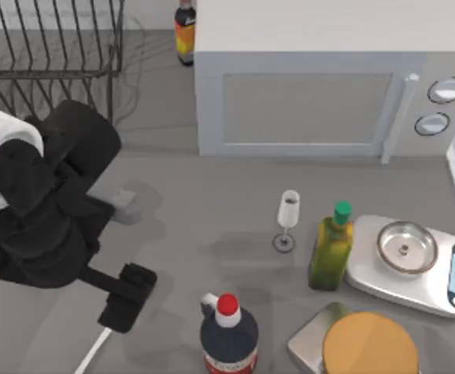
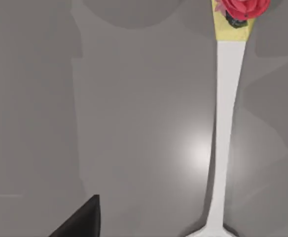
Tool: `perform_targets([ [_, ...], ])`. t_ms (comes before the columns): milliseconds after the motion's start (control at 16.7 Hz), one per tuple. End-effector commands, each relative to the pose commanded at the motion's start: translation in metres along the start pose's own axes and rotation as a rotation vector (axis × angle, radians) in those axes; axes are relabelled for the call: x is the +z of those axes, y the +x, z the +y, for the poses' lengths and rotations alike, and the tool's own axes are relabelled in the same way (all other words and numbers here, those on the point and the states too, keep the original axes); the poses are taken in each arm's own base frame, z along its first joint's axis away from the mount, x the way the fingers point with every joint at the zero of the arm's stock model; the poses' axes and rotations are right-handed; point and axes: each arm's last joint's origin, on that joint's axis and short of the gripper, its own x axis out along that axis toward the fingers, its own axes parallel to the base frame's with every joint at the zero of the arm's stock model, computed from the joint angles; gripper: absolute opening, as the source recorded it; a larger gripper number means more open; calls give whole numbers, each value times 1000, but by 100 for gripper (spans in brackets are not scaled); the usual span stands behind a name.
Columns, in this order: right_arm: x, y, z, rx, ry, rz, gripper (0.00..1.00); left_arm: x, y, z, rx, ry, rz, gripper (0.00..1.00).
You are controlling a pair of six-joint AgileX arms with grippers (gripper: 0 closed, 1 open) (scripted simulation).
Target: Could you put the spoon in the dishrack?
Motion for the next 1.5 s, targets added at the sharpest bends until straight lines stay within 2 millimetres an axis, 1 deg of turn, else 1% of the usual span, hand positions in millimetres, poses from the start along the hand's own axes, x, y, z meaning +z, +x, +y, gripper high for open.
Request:
perform_targets([
  [180,0,0,0,0,0,0,100,10,3,-8,5,24,65,100],
  [480,0,0,0,0,0,0,100,10,3,-7,5,21,66,100],
  [600,0,0,0,0,0,0,100,11,7,-7,5,23,69,100],
  [720,0,0,0,0,0,0,100,11,22,-8,5,25,72,100],
  [1020,0,0,0,0,0,0,100,11,79,-8,4,24,56,100],
  [1140,0,0,0,0,0,0,100,7,96,-8,4,25,62,100],
  [1260,0,0,0,0,0,0,100,4,103,-8,5,25,68,100],
  [1500,0,0,0,0,0,0,100,4,103,-8,5,25,69,100],
])
